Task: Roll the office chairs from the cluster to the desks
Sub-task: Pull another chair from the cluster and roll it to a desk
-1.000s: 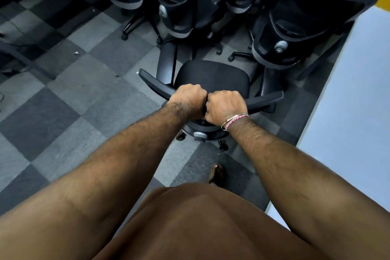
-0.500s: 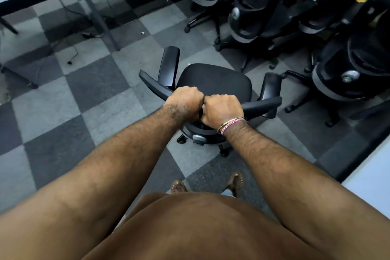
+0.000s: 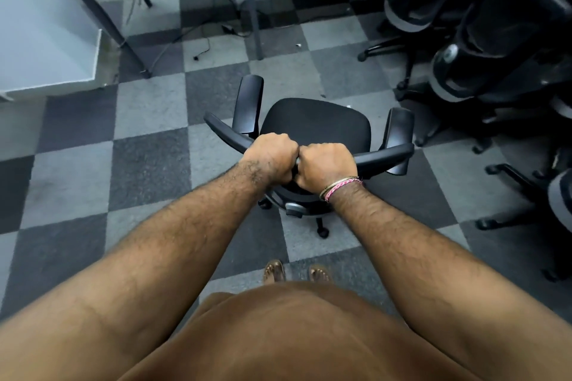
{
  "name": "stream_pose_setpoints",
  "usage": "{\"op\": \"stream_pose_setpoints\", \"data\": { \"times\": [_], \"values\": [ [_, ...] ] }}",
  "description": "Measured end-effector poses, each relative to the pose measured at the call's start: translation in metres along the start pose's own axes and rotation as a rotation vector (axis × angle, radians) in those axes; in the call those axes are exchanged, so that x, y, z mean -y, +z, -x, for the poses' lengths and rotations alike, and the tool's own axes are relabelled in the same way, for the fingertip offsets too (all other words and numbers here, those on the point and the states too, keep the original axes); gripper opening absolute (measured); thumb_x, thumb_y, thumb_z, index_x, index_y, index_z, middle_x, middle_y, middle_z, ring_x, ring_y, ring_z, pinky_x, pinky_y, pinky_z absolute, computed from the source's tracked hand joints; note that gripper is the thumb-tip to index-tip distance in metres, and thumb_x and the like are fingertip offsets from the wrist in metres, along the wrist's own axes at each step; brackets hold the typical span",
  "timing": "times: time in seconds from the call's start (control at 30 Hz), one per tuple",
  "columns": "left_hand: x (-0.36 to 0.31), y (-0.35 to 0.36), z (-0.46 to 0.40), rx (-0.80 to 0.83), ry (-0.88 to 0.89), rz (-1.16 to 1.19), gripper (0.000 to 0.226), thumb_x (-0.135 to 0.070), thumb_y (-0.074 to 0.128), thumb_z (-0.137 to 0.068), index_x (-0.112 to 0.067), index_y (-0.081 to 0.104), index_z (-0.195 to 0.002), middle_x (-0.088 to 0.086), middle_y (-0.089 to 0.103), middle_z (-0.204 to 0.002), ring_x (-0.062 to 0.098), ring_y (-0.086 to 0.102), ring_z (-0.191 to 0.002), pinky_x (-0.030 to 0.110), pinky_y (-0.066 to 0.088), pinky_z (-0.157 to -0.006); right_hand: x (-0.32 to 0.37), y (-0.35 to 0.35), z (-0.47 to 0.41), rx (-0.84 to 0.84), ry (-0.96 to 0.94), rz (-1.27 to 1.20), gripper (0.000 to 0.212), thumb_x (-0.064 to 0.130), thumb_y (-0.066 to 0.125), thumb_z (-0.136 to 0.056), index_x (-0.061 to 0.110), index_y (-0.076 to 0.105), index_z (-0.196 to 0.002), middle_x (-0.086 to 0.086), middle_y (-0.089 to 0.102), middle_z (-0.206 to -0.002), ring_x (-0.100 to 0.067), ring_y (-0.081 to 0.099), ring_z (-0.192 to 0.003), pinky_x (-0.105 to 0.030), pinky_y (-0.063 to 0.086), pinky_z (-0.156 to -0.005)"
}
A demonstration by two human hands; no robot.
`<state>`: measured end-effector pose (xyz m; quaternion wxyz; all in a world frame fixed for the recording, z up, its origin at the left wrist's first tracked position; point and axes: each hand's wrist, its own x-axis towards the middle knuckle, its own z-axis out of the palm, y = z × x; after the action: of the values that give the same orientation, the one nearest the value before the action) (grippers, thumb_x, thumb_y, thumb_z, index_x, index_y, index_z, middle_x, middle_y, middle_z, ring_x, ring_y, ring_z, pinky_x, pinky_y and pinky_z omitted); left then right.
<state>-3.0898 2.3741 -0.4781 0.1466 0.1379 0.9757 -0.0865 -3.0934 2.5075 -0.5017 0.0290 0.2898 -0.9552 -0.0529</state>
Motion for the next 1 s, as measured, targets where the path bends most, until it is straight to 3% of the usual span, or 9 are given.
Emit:
{"op": "stream_pose_setpoints", "data": {
  "times": [0.23,0.5,0.7,1.0],
  "values": [
    [0.025,0.012,0.032,0.007,-0.195,0.067,0.008,-0.028,0.061,-0.089,-0.025,0.054,-0.085,0.002,0.069,-0.094,0.027,0.069,-0.088,0.036,0.051,-0.074,0.029,-0.005,-0.026,-0.026,-0.23,-0.018,0.018,0.039,0.059,-0.078,0.022,0.064,-0.078,0.0,0.071,-0.078,-0.027,0.068,-0.068,-0.029,0.033,-0.055],
    [0.039,0.027,0.068,0.054,-0.405,0.113,0.006,-0.026,0.06,-0.089,-0.025,0.055,-0.087,0.003,0.069,-0.096,0.027,0.069,-0.09,0.036,0.048,-0.073,0.06,-0.008,-0.041,-0.016,-0.453,-0.038,0.017,0.039,0.059,-0.076,0.022,0.062,-0.078,0.0,0.07,-0.078,-0.027,0.067,-0.068,-0.03,0.036,-0.055],
    [0.047,0.042,0.104,0.088,-0.56,0.154,0.013,-0.028,0.061,-0.089,-0.021,0.069,-0.096,0.004,0.071,-0.096,0.028,0.07,-0.09,0.035,0.047,-0.07,0.093,-0.012,-0.046,-0.042,-0.636,-0.047,0.02,0.041,0.059,-0.078,0.022,0.063,-0.08,0.001,0.07,-0.081,-0.025,0.067,-0.072,-0.03,0.034,-0.055],
    [0.049,0.064,0.166,0.099,-0.773,0.201,0.008,-0.03,0.062,-0.087,-0.024,0.057,-0.084,0.001,0.067,-0.086,0.026,0.069,-0.084,0.034,0.047,-0.067,0.149,-0.021,-0.039,-0.054,-0.888,-0.069,0.022,0.043,0.056,-0.082,0.022,0.063,-0.082,0.001,0.069,-0.083,-0.026,0.067,-0.073,-0.031,0.036,-0.057]
  ]
}}
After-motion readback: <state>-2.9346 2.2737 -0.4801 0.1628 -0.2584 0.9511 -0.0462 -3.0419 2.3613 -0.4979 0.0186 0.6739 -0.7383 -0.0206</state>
